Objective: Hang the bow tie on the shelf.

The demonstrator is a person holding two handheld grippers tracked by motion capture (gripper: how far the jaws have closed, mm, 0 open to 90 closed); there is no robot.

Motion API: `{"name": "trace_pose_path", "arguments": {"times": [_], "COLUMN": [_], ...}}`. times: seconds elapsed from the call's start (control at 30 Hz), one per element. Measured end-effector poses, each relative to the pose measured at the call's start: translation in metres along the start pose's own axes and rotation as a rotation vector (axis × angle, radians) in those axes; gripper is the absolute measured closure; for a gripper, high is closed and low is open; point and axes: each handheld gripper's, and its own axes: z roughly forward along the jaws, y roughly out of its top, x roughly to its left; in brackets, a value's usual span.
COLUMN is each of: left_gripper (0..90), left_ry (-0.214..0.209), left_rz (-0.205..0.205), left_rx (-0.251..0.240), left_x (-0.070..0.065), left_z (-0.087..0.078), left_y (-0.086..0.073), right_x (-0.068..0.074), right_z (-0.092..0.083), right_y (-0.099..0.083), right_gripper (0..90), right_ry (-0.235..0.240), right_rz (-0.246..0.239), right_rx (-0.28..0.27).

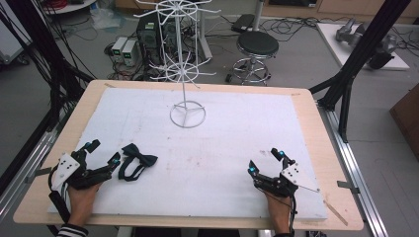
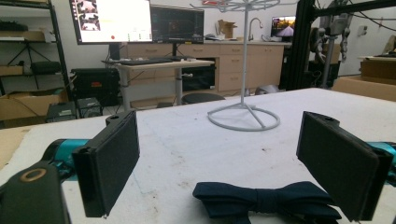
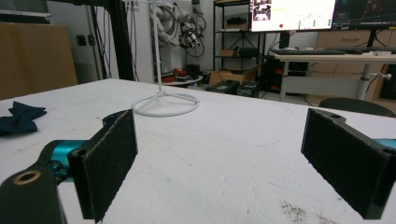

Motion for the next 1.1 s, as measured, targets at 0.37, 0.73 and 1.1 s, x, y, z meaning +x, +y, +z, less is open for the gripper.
{"name": "trace_pose_path", "arguments": {"times": [0.37, 0.73, 1.1], "left_gripper": [13.7, 13.7, 13.7], "left_ry": [0.0, 0.008, -0.014], "left_rz": [0.002, 0.003, 0.049], "left_rx": [0.008, 0.036, 0.147], "left_x": [0.0, 0.0, -0.004], "left_z": [0.0, 0.003, 0.011], "left_y": [0.0, 0.001, 0.01], "right_x": [0.0, 0.0, 0.0], "right_z": [0.0, -0.001, -0.001], "right_y": [0.0, 0.0, 0.0], "right_gripper": [9.8, 9.8, 9.8], "right_ry": [-0.002, -0.001, -0.001], "right_rz": [-0.003, 0.002, 0.002], "right_rx": [-0.003, -0.001, 0.0]}}
